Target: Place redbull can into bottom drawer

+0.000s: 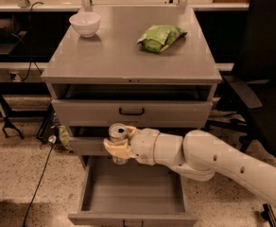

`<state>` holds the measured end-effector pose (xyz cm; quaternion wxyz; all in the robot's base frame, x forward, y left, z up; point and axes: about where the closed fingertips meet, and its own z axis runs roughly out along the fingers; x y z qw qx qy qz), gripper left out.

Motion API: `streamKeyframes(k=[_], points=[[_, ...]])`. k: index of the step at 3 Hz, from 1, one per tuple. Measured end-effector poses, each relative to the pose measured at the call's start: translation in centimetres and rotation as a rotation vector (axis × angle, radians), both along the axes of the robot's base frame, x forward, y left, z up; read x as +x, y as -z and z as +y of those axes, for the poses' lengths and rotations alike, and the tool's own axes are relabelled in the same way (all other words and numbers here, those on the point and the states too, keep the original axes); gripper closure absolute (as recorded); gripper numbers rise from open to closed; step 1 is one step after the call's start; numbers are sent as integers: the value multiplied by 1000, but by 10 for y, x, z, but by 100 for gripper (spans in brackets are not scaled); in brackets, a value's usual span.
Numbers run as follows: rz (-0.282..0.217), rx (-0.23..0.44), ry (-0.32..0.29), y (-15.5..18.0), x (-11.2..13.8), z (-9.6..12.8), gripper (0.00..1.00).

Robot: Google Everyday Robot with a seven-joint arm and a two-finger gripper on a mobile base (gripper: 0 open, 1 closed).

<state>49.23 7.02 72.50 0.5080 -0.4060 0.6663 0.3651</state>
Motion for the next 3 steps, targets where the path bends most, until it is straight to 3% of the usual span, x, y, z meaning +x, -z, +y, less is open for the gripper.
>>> streamKeyframes(k=[2,3], points=[[60,62,-17,97,5,35,100],[101,116,-1,126,8,50,100]])
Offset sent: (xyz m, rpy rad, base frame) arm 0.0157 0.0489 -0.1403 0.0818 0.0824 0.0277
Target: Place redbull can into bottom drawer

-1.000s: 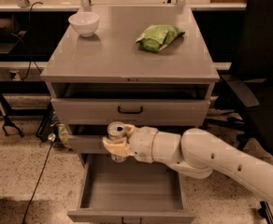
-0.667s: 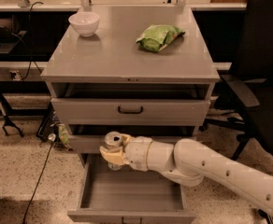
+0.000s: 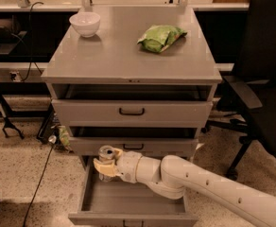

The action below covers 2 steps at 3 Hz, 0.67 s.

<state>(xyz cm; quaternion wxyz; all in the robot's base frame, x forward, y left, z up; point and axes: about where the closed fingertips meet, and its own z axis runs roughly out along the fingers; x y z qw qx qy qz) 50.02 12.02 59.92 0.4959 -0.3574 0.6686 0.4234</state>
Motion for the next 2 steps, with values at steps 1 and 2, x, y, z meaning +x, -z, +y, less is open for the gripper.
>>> streamKeyframes(k=[1,2], points=[[13,10,0,5,-2,1,100],[-54,-27,-2,20,14,14,100]])
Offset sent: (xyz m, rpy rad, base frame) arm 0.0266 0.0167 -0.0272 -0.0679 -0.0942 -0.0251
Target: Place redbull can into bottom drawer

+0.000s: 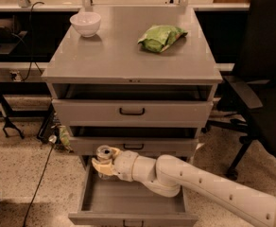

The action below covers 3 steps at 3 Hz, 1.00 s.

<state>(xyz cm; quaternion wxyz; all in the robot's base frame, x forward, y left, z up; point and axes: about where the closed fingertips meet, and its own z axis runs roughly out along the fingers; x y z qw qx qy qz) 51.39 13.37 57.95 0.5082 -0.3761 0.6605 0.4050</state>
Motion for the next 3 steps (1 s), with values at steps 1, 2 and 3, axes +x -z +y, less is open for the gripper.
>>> streamKeyframes(k=[1,2,3], points=[[-65,-11,-18,15,16,11,100],[-110,1,10,41,28,12,100],[-101,14,14,55,27,15,100]])
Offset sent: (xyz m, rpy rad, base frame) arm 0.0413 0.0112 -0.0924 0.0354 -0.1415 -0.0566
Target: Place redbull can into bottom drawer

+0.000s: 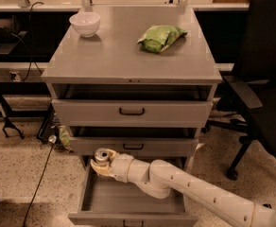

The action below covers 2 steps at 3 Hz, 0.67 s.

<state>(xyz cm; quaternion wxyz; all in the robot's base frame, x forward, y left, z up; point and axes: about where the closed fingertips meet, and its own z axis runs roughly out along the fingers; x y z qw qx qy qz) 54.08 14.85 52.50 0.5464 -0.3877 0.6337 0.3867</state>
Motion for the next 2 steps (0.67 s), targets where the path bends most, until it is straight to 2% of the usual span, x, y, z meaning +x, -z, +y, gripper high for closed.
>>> streamKeyframes(k=[1,2], points=[[-9,-34,-24,0,-1,6,100],[-24,-44,-64,19,-6,12,100]])
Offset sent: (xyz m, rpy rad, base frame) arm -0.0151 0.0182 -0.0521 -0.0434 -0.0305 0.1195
